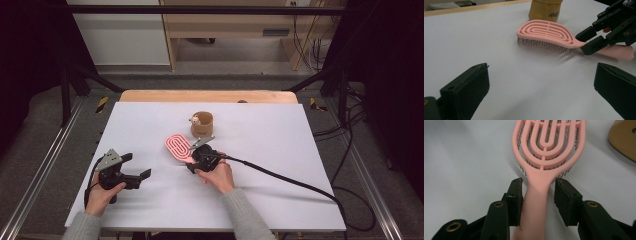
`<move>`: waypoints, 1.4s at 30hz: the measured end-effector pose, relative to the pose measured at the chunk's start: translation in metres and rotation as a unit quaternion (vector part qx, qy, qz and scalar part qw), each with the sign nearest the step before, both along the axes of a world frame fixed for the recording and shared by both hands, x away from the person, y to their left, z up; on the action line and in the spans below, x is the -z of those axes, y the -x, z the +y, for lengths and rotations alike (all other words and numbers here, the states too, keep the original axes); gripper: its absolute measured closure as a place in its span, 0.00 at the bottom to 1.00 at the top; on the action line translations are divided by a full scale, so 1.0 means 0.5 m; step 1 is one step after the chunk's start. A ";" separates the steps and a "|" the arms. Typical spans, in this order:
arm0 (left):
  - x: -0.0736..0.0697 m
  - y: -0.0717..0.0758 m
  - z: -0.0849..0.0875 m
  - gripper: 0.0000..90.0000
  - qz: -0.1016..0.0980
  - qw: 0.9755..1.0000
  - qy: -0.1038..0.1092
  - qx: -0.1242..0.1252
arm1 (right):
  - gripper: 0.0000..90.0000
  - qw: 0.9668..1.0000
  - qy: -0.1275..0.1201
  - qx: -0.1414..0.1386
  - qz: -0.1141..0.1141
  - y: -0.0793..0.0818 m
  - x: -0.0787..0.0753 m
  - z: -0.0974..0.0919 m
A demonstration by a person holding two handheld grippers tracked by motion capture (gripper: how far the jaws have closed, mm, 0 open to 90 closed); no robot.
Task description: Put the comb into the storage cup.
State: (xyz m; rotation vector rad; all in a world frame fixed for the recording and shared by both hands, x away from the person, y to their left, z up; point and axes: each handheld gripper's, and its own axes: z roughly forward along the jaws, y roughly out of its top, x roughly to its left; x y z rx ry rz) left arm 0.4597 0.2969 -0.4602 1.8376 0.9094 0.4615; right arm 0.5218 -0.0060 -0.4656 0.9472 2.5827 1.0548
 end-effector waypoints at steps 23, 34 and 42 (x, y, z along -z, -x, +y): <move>0.000 0.000 -0.001 0.00 0.001 1.000 -0.001 0.001 | 0.60 1.000 0.009 -0.002 -0.001 -0.008 0.014 0.004; 0.000 0.000 -0.001 0.00 0.001 1.000 -0.001 0.001 | 0.75 1.000 0.013 -0.005 0.007 -0.009 0.010 0.004; 0.000 0.000 -0.001 0.00 0.001 1.000 0.000 0.001 | 0.76 1.000 0.021 -0.007 0.010 -0.010 0.006 0.005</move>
